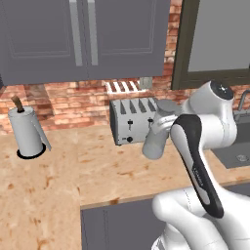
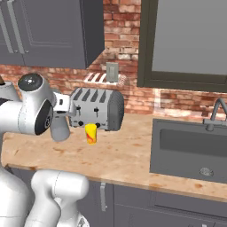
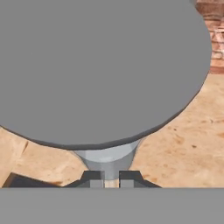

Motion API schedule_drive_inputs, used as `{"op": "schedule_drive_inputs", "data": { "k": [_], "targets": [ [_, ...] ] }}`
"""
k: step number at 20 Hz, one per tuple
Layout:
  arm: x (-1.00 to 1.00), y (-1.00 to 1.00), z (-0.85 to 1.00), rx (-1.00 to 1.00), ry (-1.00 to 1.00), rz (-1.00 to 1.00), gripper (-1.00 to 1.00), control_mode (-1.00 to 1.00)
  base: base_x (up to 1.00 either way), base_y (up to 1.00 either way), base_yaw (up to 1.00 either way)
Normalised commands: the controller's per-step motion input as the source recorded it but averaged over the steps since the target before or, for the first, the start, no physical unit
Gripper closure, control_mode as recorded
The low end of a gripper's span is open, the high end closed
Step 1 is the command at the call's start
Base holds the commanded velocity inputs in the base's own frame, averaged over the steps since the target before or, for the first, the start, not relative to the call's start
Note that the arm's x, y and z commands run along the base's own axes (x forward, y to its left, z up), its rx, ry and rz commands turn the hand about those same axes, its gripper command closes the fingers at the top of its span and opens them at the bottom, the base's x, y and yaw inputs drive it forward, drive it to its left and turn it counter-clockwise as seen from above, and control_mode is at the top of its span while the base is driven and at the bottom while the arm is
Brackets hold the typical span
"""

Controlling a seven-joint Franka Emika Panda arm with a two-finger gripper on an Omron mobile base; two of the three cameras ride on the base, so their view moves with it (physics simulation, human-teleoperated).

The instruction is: Place the pitcher and cup on the dining counter for serving.

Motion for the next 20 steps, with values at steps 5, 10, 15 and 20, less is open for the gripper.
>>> {"op": "schedule_drive_inputs", "data": {
  "k": [5, 10, 15, 20],
  "targets": [
    [-0.07, 0.0, 0.0, 0.0, 0.0, 0.0, 1.0, 1.0, -0.11, 0.0, 0.01],
    [0.0, 0.0, 0.0, 0.0, 0.0, 0.0, 1.0, 1.0, -0.98, -0.03, 0.25],
    [0.0, 0.0, 0.0, 0.0, 0.0, 0.0, 1.0, 1.0, -1.0, -0.04, 0.58],
    [0.0, 0.0, 0.0, 0.0, 0.0, 0.0, 1.0, 1.0, -0.9, -0.15, 0.86]
  ]
}}
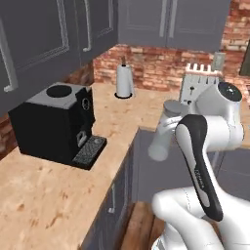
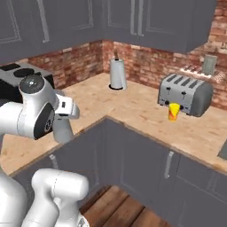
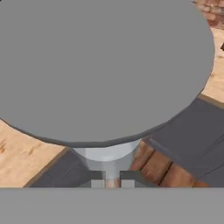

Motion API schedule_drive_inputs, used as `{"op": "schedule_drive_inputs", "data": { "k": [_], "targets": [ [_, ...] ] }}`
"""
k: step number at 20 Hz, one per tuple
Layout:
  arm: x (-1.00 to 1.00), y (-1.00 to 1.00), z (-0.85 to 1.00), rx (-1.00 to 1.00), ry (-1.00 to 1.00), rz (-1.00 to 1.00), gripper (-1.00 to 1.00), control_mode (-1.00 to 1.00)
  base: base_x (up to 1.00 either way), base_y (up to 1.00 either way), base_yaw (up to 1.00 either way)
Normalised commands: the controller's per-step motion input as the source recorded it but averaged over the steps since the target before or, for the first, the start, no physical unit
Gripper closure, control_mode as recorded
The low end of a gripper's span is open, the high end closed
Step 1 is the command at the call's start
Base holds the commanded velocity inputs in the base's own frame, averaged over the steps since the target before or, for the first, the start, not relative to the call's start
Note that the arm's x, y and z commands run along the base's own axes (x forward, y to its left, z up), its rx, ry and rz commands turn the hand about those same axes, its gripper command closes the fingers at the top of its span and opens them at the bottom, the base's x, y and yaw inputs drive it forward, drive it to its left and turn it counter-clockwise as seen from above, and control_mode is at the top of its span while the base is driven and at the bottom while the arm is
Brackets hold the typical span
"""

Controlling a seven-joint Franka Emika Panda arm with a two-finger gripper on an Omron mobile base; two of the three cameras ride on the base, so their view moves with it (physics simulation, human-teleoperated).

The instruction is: Place the pitcher and cup on the dining counter for serving.

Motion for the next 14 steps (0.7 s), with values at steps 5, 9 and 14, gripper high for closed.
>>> {"op": "schedule_drive_inputs", "data": {
  "k": [5, 9, 14],
  "targets": [
    [0.0, 0.0, 0.0, 0.0, 0.0, 0.0, 1.0, 1.0, -0.84, -0.2, 0.9],
    [0.0, 0.0, 0.0, 0.0, 0.0, 0.0, 1.0, 1.0, -0.81, -0.21, 0.91],
    [0.0, 0.0, 0.0, 0.0, 0.0, 0.0, 1.0, 1.0, -0.49, -0.05, 0.99]
  ]
}}
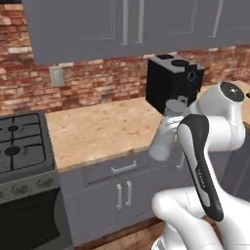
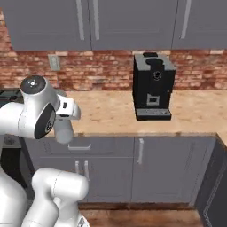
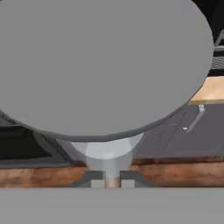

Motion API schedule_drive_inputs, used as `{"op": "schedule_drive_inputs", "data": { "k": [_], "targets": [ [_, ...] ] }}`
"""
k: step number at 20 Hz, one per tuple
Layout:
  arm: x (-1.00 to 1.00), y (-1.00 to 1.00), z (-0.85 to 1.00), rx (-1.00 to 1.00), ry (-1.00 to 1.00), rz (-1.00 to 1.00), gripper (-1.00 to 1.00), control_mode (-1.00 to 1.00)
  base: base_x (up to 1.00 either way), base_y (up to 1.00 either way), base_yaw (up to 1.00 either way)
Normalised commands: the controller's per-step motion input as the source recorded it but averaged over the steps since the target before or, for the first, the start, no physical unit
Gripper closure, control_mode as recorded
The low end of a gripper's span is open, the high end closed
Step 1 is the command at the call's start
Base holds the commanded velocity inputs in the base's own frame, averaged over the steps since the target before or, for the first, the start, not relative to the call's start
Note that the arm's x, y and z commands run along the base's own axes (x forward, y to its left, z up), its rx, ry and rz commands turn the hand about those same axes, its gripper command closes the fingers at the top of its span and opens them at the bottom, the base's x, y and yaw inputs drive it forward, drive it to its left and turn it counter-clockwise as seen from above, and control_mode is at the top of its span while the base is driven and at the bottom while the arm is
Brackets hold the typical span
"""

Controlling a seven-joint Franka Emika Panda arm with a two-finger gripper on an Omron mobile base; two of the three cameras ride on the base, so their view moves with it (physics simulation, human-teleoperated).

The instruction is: Place the pitcher and cup on the dining counter for serving.

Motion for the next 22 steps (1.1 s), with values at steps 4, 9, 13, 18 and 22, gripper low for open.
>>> {"op": "schedule_drive_inputs", "data": {
  "k": [4, 9, 13, 18, 22],
  "targets": [
    [0.0, 0.0, 0.0, 0.0, 0.0, 0.0, 1.0, 1.0, -0.18, 0.0, 1.0],
    [0.0, 0.0, 0.0, 0.0, 0.0, 0.0, 1.0, 1.0, -0.02, 0.0, 1.0],
    [0.0, 0.0, 0.0, 0.0, 0.0, 0.0, 1.0, 1.0, 0.0, 0.0, 1.0],
    [0.0, 0.0, 0.0, 0.0, 0.0, 0.0, 1.0, 1.0, 0.0, 0.0, 1.0],
    [0.0, 0.0, 0.0, 0.0, 0.0, 0.0, 1.0, 1.0, 0.0, 0.0, 1.0]
  ]
}}
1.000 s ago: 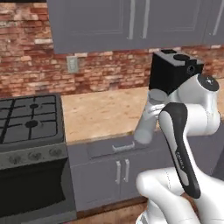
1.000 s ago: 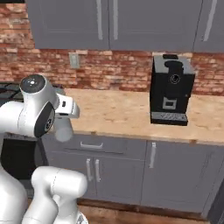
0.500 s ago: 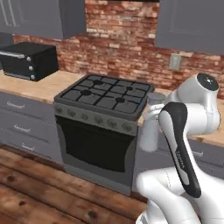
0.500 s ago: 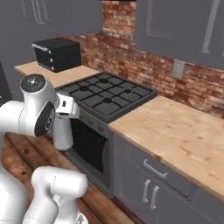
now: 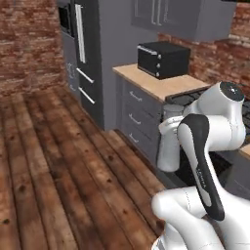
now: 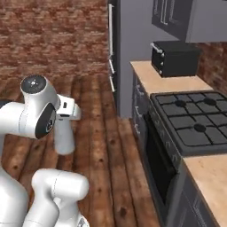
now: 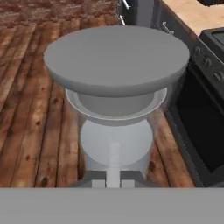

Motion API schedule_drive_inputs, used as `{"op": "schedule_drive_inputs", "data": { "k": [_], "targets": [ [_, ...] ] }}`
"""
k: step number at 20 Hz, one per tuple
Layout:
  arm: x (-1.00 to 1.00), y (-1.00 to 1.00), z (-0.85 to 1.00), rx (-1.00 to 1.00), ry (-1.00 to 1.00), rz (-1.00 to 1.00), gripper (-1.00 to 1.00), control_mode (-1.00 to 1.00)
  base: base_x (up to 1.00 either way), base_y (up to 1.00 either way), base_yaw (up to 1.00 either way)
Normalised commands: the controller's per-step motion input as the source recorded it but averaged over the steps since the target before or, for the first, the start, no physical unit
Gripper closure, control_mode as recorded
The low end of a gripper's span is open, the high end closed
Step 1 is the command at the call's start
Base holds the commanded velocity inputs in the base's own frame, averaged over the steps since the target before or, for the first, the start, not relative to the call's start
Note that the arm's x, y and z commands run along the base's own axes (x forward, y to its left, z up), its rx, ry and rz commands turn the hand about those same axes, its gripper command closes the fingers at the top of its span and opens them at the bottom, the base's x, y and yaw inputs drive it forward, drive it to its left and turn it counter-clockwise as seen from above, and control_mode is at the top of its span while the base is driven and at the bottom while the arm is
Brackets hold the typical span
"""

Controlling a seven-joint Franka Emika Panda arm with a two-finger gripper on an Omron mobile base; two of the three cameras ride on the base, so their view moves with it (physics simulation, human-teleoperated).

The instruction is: Place the pitcher and cup on the dining counter for serving.

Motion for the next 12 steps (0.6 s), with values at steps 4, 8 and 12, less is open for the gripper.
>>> {"op": "schedule_drive_inputs", "data": {
  "k": [4, 8, 12],
  "targets": [
    [0.0, 0.0, 0.0, 0.0, 0.0, 0.0, 1.0, 1.0, 0.0, 0.0, 1.0],
    [0.0, 0.0, 0.0, 0.0, 0.0, 0.0, 1.0, 1.0, 0.03, 0.0, 0.96],
    [0.0, 0.0, 0.0, 0.0, 0.0, 0.0, 1.0, 1.0, 0.21, 0.01, 0.89]
  ]
}}
